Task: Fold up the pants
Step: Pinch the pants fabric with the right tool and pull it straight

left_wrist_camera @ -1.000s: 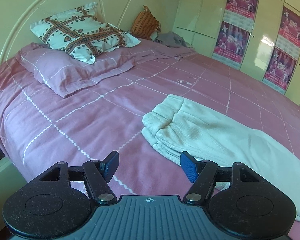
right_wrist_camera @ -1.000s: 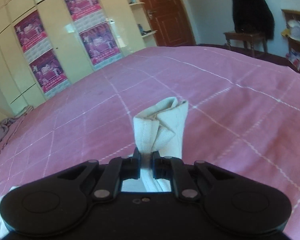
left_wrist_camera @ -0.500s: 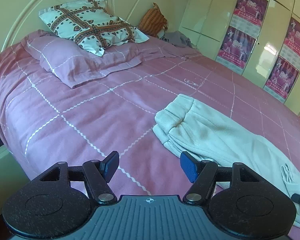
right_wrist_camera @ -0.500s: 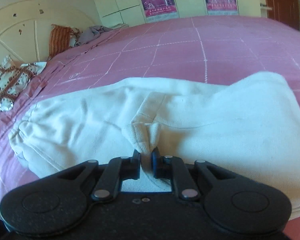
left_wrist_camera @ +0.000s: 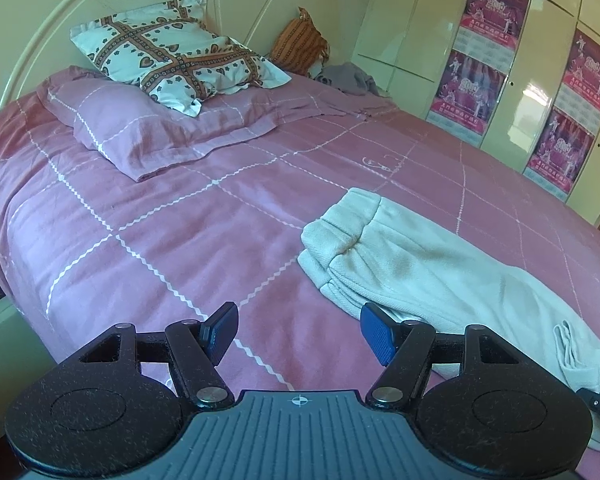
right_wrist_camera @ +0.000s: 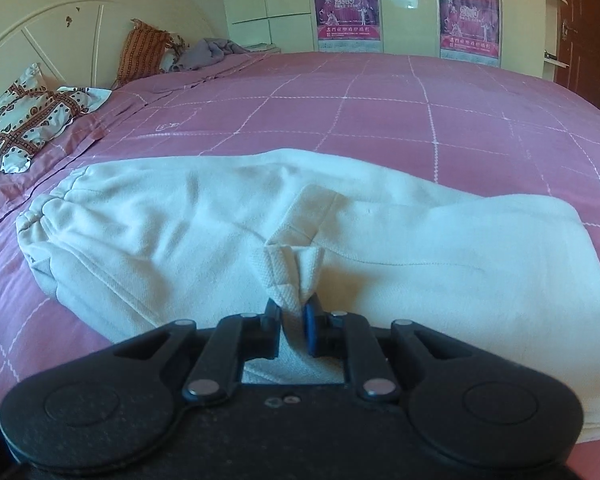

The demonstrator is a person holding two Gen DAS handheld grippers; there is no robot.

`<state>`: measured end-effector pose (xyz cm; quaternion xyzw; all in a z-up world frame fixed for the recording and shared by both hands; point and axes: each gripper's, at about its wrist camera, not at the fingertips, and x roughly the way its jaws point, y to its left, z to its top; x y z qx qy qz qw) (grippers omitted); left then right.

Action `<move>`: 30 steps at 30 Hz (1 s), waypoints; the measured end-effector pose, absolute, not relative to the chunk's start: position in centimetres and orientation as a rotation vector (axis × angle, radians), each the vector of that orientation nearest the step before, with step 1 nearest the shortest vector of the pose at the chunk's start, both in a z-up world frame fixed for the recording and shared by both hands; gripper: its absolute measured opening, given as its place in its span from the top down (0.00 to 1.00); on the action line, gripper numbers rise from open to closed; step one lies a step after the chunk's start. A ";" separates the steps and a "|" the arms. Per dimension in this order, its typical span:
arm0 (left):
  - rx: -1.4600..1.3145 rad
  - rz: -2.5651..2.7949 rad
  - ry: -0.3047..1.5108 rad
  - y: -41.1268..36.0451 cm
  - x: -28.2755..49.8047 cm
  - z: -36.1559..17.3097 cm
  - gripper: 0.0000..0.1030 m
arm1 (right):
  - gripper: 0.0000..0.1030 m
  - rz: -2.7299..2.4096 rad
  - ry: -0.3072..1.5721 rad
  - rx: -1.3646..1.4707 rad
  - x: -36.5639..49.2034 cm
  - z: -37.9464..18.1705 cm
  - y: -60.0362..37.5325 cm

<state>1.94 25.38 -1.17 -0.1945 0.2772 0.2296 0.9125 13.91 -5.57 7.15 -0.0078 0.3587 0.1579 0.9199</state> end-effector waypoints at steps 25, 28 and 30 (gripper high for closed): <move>-0.394 0.460 0.581 25.0 2.3 -1.2 0.34 | 0.66 0.427 0.689 0.037 12.5 8.6 -5.2; -0.394 0.458 0.582 25.0 2.3 -1.2 0.34 | 0.86 0.417 0.703 0.038 13.1 8.2 -5.1; -0.395 0.458 0.584 25.0 2.4 -1.3 0.34 | 0.91 0.433 0.759 0.011 13.6 7.3 -4.8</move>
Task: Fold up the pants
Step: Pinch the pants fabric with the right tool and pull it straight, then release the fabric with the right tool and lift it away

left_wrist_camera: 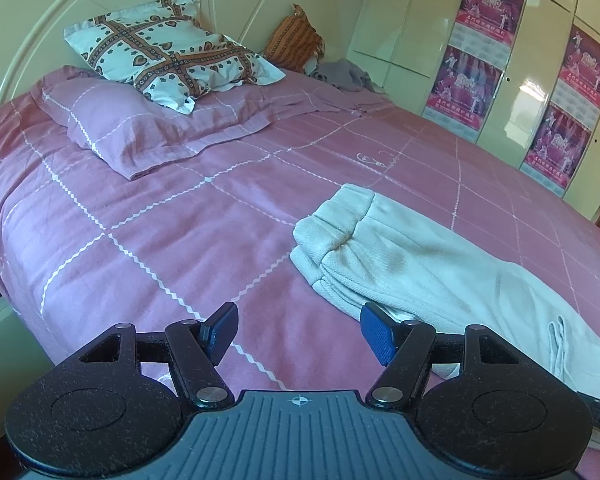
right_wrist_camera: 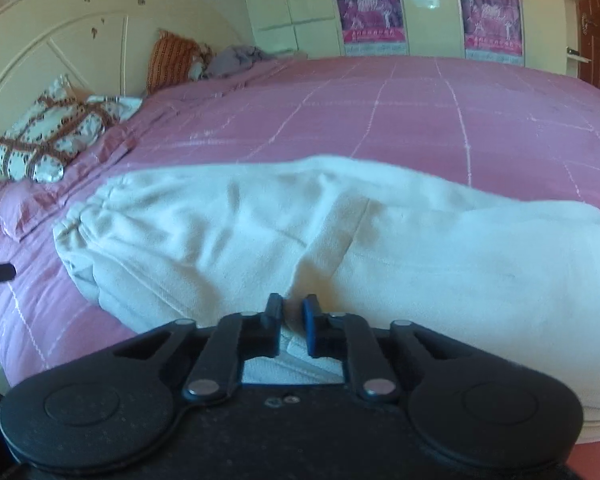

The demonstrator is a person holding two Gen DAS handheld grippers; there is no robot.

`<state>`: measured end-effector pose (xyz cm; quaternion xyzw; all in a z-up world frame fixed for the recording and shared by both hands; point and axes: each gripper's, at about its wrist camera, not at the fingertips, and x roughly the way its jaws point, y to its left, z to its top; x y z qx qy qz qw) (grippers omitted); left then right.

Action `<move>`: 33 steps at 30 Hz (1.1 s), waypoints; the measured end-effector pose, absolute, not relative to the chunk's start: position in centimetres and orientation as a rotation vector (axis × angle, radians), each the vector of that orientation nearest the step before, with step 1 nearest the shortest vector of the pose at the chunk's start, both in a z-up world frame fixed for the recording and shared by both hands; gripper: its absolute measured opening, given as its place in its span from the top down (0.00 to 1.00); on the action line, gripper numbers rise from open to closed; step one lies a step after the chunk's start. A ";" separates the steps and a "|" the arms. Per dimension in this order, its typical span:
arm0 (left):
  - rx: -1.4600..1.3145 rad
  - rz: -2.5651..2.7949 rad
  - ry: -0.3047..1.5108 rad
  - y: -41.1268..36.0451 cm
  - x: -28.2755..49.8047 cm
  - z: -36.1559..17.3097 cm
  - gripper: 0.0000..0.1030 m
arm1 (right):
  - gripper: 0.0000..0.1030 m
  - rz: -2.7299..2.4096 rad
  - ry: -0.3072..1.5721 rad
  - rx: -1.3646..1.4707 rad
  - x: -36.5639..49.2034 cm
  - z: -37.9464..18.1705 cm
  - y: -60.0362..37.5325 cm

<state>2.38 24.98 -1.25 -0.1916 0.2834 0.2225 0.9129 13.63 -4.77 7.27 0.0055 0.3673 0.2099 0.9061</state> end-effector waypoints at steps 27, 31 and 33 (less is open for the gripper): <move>-0.230 0.103 0.559 11.0 8.6 0.8 0.35 | 0.96 0.103 0.626 0.124 10.0 7.9 -24.8; -0.185 -0.034 0.577 5.0 11.9 0.0 0.35 | 0.97 0.117 0.722 0.108 10.9 6.6 -24.8; -0.155 -0.069 0.654 2.8 13.5 -1.8 0.35 | 0.97 0.121 0.714 0.076 10.5 6.3 -24.4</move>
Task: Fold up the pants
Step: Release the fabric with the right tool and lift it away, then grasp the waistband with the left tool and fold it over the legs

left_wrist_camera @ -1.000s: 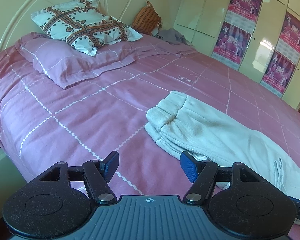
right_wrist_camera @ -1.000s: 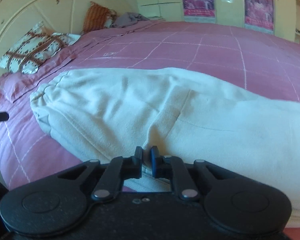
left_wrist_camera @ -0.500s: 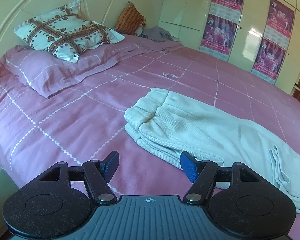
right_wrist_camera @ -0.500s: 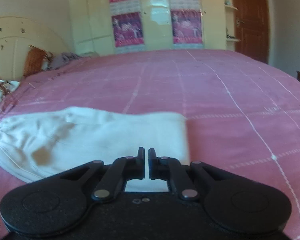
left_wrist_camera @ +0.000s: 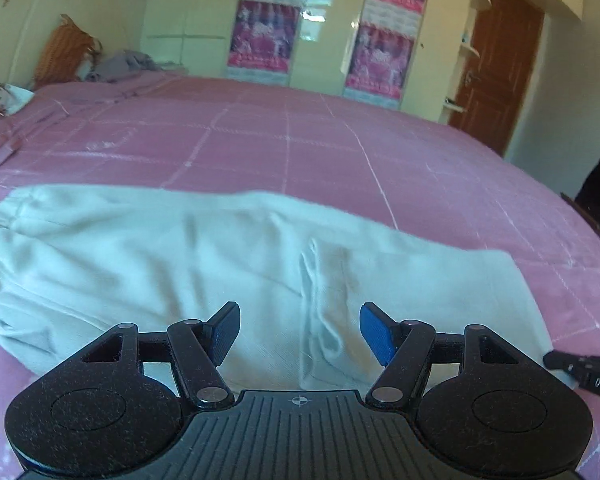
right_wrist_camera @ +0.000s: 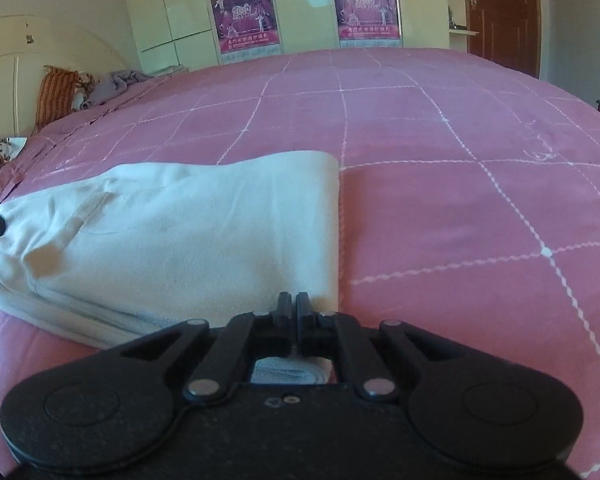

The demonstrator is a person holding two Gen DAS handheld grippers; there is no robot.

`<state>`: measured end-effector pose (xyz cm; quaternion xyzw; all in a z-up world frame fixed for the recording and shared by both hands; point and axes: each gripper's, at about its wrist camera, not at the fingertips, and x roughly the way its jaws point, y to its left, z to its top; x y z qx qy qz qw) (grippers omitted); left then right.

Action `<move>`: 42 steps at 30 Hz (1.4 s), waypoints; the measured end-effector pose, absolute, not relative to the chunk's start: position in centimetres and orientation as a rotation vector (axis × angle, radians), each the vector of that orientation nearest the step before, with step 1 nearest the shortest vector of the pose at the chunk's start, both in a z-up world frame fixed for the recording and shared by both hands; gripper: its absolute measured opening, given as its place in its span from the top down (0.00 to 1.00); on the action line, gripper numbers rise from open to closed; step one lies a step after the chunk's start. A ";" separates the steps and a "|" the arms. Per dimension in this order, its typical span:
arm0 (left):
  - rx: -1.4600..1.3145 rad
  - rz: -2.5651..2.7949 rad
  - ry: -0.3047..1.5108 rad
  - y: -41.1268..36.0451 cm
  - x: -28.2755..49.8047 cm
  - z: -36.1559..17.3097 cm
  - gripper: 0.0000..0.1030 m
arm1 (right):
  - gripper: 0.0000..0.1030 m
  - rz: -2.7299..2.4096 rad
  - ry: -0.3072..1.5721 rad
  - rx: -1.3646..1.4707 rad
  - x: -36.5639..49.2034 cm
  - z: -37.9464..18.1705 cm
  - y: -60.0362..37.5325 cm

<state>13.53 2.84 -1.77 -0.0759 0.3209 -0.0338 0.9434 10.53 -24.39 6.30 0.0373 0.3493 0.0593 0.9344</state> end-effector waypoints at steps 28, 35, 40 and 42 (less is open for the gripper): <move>-0.035 -0.051 0.614 5.0 8.0 0.0 0.29 | 0.80 0.198 0.708 -0.091 9.9 7.5 -26.6; -0.455 0.251 0.569 19.5 6.0 -0.9 0.29 | 0.65 0.057 0.569 0.200 7.9 9.9 -33.2; -0.950 0.210 0.609 27.6 7.3 -7.2 0.29 | 0.59 0.013 0.557 0.339 8.1 8.9 -35.1; -0.986 0.181 0.575 28.9 8.5 -8.4 0.29 | 0.58 -0.033 0.563 0.354 8.0 8.4 -35.6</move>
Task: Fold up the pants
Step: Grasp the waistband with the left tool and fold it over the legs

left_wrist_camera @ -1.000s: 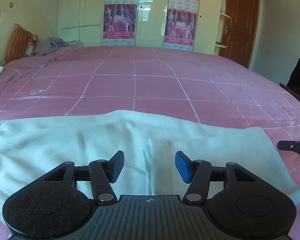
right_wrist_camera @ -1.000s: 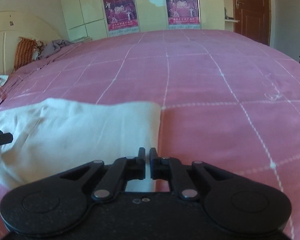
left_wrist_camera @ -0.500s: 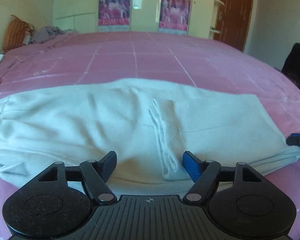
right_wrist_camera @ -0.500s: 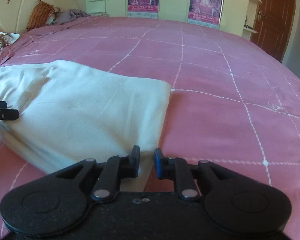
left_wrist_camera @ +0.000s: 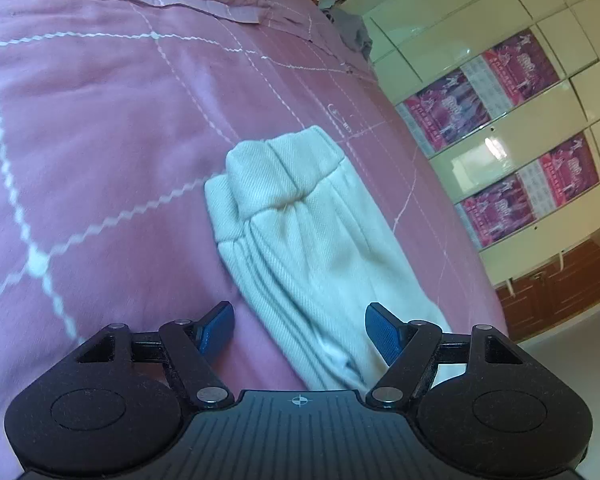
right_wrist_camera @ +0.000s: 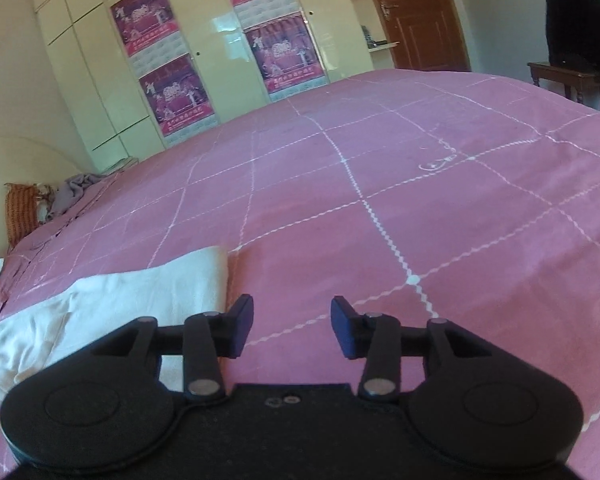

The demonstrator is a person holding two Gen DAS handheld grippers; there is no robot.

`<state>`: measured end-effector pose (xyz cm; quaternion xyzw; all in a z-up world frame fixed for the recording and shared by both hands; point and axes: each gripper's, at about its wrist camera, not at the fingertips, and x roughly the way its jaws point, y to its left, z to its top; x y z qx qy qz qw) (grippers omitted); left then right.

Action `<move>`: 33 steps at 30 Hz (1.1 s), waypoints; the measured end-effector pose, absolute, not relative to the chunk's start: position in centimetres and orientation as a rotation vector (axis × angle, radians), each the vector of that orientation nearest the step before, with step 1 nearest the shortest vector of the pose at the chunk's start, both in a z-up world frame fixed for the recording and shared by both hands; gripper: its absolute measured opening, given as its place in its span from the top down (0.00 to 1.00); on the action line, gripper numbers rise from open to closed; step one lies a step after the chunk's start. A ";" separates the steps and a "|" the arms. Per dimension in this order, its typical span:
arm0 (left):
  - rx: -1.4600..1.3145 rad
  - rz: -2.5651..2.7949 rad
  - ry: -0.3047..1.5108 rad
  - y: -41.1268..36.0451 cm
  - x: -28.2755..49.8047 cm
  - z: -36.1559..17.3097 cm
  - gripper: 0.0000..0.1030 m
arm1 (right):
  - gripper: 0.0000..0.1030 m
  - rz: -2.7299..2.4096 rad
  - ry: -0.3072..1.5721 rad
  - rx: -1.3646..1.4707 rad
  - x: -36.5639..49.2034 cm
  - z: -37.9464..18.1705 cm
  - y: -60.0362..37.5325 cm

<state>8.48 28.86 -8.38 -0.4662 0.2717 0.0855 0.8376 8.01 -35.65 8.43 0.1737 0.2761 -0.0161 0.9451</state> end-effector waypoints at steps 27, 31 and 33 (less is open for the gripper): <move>-0.172 -0.279 0.368 8.9 18.2 6.7 0.83 | 0.38 -0.674 0.603 0.125 8.1 8.3 -45.2; -0.056 -0.388 0.404 1.3 19.1 7.4 0.83 | 0.38 -0.706 0.604 0.127 7.3 8.3 -46.4; 0.019 -0.429 0.438 -2.4 19.0 7.2 0.83 | 0.38 -0.710 0.603 0.146 6.9 8.3 -47.1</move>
